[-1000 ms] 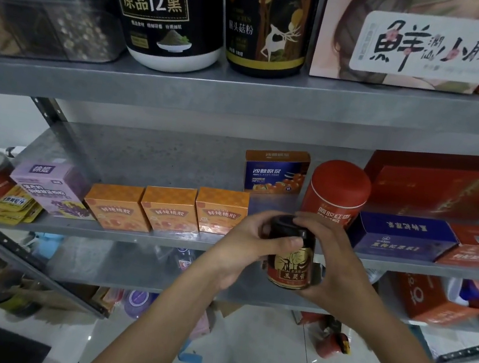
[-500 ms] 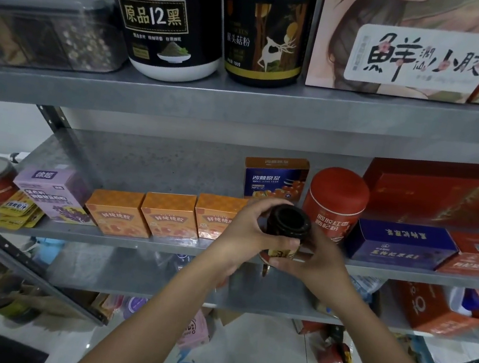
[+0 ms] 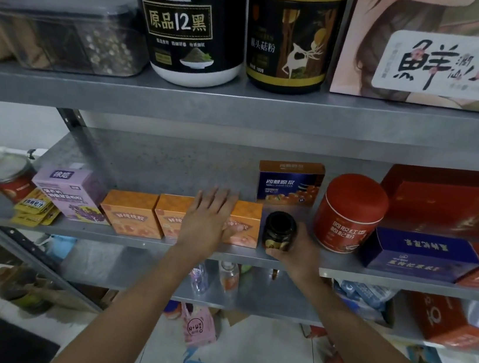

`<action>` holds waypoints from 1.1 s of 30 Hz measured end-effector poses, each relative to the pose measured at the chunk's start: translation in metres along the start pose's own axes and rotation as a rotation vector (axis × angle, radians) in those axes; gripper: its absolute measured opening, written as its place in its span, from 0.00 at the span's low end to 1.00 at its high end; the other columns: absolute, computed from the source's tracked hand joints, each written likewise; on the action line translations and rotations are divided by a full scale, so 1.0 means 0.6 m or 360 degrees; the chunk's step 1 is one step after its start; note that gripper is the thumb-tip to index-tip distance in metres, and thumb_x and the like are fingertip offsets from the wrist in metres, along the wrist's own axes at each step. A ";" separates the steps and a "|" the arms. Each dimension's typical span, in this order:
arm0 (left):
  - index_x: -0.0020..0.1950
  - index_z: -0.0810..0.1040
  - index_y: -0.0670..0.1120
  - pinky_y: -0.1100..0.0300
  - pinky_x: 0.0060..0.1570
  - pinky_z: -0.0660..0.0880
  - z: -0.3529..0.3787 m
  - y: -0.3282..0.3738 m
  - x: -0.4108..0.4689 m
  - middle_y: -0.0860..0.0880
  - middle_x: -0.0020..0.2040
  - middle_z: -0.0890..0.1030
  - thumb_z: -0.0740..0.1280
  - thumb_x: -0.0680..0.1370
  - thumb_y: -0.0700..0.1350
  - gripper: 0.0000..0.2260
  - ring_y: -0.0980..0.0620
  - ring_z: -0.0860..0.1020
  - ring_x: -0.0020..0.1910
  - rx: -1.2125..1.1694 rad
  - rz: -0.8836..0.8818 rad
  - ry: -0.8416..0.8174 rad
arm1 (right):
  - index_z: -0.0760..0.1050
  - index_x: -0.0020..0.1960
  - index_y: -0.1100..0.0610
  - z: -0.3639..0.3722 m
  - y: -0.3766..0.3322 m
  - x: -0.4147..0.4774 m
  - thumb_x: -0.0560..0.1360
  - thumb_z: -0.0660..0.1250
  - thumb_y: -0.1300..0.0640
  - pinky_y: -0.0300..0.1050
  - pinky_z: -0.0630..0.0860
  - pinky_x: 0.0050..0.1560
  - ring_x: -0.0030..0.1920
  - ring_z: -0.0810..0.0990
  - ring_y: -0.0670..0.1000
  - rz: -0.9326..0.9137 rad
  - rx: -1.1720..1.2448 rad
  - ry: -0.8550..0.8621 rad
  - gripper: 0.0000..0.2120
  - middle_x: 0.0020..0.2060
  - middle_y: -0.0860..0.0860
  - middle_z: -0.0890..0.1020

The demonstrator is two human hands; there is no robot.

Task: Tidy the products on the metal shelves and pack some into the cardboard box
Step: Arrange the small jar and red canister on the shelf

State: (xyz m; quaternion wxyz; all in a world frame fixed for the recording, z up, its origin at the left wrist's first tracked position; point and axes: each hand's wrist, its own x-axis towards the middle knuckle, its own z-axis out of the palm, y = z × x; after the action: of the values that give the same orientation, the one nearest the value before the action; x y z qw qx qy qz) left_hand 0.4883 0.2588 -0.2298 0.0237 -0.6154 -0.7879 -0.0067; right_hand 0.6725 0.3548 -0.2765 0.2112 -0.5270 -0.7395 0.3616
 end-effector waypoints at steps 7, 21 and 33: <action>0.75 0.66 0.46 0.45 0.73 0.57 0.008 -0.001 0.004 0.43 0.71 0.71 0.40 0.78 0.63 0.34 0.42 0.66 0.73 0.0039 -0.0061 0.0052 | 0.68 0.66 0.57 -0.002 -0.010 0.005 0.62 0.81 0.56 0.47 0.73 0.58 0.62 0.75 0.54 -0.0068 -0.0024 -0.0155 0.37 0.61 0.53 0.77; 0.75 0.61 0.49 0.51 0.69 0.60 0.010 0.000 0.012 0.46 0.67 0.71 0.52 0.81 0.62 0.27 0.45 0.68 0.66 0.0110 -0.0082 0.0149 | 0.52 0.78 0.57 -0.092 -0.111 0.082 0.75 0.68 0.59 0.57 0.66 0.70 0.74 0.59 0.57 -0.0734 -0.0536 -0.0025 0.37 0.74 0.58 0.60; 0.74 0.60 0.50 0.51 0.71 0.57 0.009 -0.001 0.011 0.46 0.68 0.68 0.53 0.81 0.62 0.26 0.45 0.65 0.68 0.0060 -0.0086 0.0137 | 0.48 0.78 0.59 -0.053 -0.117 0.147 0.73 0.71 0.55 0.55 0.56 0.72 0.73 0.56 0.62 -0.0585 -0.1643 0.0081 0.43 0.74 0.61 0.56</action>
State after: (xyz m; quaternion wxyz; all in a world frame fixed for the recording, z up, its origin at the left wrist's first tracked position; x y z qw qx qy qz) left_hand 0.4857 0.2651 -0.2347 0.0690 -0.5925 -0.8024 -0.0192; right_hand 0.6192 0.4338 -0.2089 0.0028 -0.4329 -0.8954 -0.1041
